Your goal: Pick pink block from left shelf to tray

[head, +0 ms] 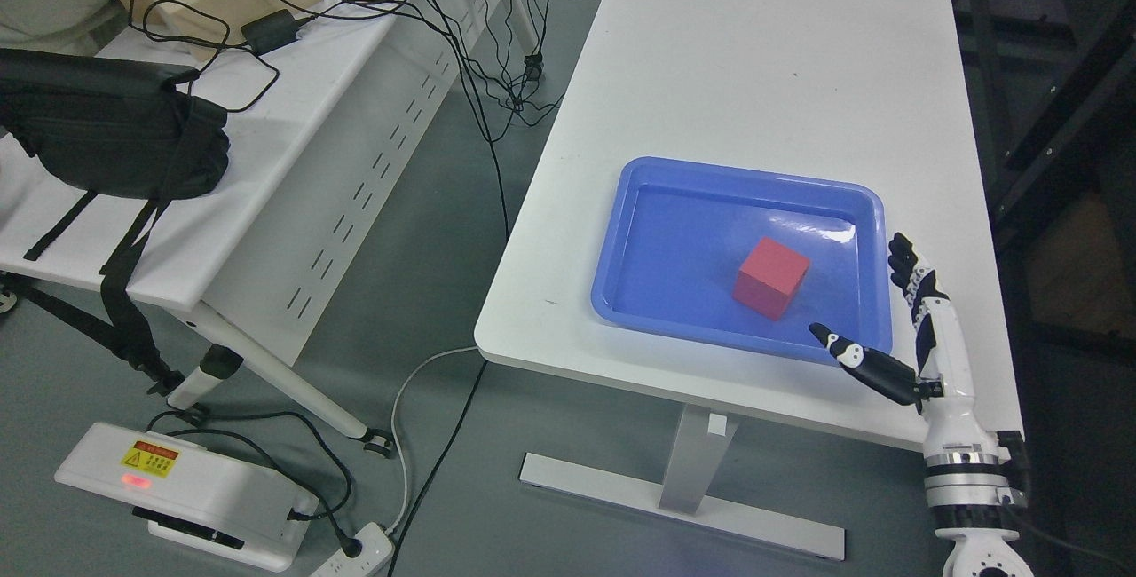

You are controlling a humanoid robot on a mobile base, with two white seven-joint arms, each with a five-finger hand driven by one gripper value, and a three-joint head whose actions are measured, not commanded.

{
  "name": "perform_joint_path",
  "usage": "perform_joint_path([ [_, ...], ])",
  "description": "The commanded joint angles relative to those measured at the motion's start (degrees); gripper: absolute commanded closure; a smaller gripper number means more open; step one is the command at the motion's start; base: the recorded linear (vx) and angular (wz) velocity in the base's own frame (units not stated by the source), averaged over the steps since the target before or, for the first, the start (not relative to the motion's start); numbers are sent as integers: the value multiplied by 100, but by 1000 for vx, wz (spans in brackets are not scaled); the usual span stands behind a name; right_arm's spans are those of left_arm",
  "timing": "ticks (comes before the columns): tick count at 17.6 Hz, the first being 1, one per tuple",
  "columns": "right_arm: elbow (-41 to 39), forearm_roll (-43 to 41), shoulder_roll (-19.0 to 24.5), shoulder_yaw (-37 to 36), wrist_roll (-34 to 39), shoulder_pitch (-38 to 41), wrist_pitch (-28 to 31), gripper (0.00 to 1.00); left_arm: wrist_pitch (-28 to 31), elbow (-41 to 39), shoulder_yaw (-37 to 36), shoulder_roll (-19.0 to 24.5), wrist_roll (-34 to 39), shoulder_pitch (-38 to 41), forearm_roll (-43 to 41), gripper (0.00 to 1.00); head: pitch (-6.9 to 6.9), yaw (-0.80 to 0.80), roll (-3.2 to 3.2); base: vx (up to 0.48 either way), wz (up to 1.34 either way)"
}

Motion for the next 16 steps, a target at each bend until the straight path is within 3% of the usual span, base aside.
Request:
perform_joint_path([
  [1,25,-406,-100,-151,-239,50,-16,0,3,0,0,100,3,-71,-9,0,0,0,0,-44,-136],
  [16,34,-345,-100,-72,-99,76,222,0,3,0,0,100,3,-62,-9,0,0,0,0,-34,-54],
])
